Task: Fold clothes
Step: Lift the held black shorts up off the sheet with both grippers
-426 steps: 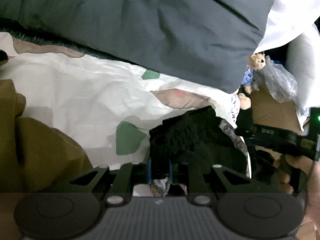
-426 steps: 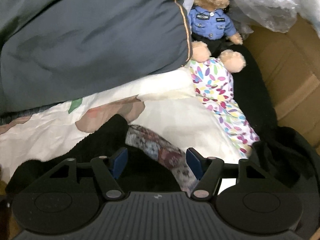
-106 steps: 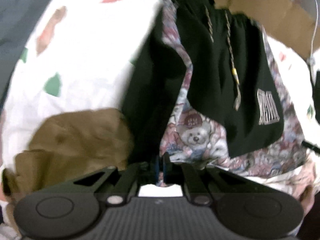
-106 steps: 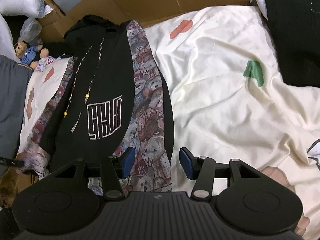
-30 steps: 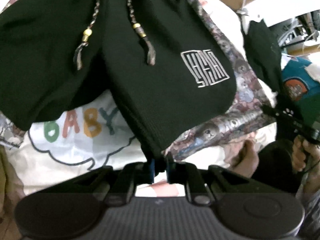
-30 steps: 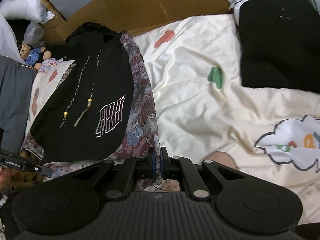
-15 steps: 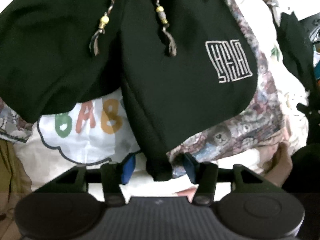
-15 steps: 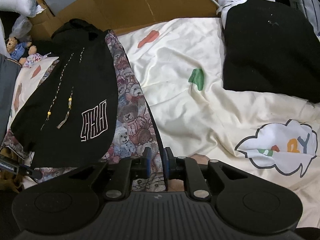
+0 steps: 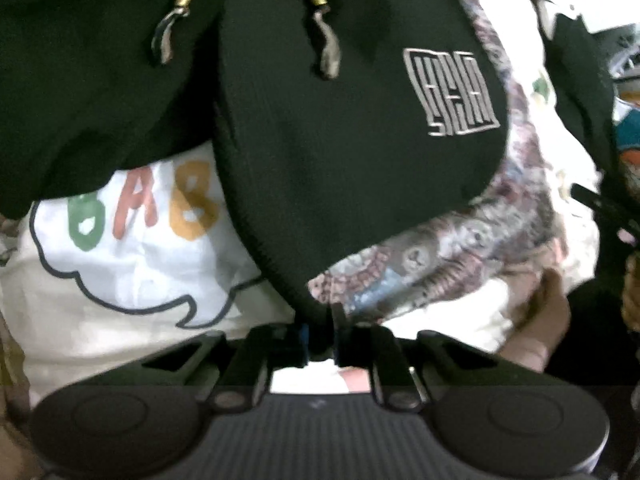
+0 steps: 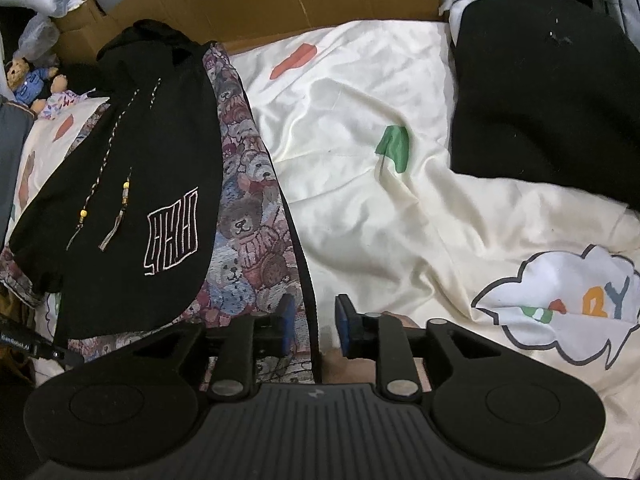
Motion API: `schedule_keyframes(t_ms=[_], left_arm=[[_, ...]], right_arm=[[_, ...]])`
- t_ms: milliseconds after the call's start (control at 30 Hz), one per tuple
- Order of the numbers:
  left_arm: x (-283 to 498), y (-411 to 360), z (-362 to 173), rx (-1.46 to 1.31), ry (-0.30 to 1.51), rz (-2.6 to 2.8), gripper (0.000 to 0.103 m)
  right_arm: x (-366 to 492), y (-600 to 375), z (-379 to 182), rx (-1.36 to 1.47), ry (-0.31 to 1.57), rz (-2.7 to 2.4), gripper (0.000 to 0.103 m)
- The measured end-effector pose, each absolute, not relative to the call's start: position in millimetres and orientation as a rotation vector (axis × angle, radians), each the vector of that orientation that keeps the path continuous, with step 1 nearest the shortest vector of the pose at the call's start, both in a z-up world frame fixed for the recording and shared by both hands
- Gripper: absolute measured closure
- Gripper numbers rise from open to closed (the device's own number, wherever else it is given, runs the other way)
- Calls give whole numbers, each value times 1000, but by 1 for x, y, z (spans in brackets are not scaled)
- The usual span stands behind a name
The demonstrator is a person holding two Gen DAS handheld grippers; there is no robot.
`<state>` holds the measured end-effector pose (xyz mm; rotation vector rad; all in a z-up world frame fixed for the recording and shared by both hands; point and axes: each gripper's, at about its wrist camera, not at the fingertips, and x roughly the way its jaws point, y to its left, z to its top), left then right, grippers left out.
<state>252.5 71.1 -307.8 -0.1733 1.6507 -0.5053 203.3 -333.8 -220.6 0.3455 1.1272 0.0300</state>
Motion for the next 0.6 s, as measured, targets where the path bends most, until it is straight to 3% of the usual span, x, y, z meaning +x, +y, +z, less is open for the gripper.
schedule_keyframes(t_ms=[167,367,500,600], left_arm=[[258,85,-289,-212,1642,-510,94],[260,84,-303,-201,1667,-426,88],[256,79,-312,-203,1673,-407,67],[255,69,-323,-198,1672,-395,61]], right_arm=[[206,-342,-228,434,1135,47,69],[219,-330,-249,446,1204,88,69],[221,-323,-257,446,1244,113,68],[221,-321,-261,433,1264,110,65]])
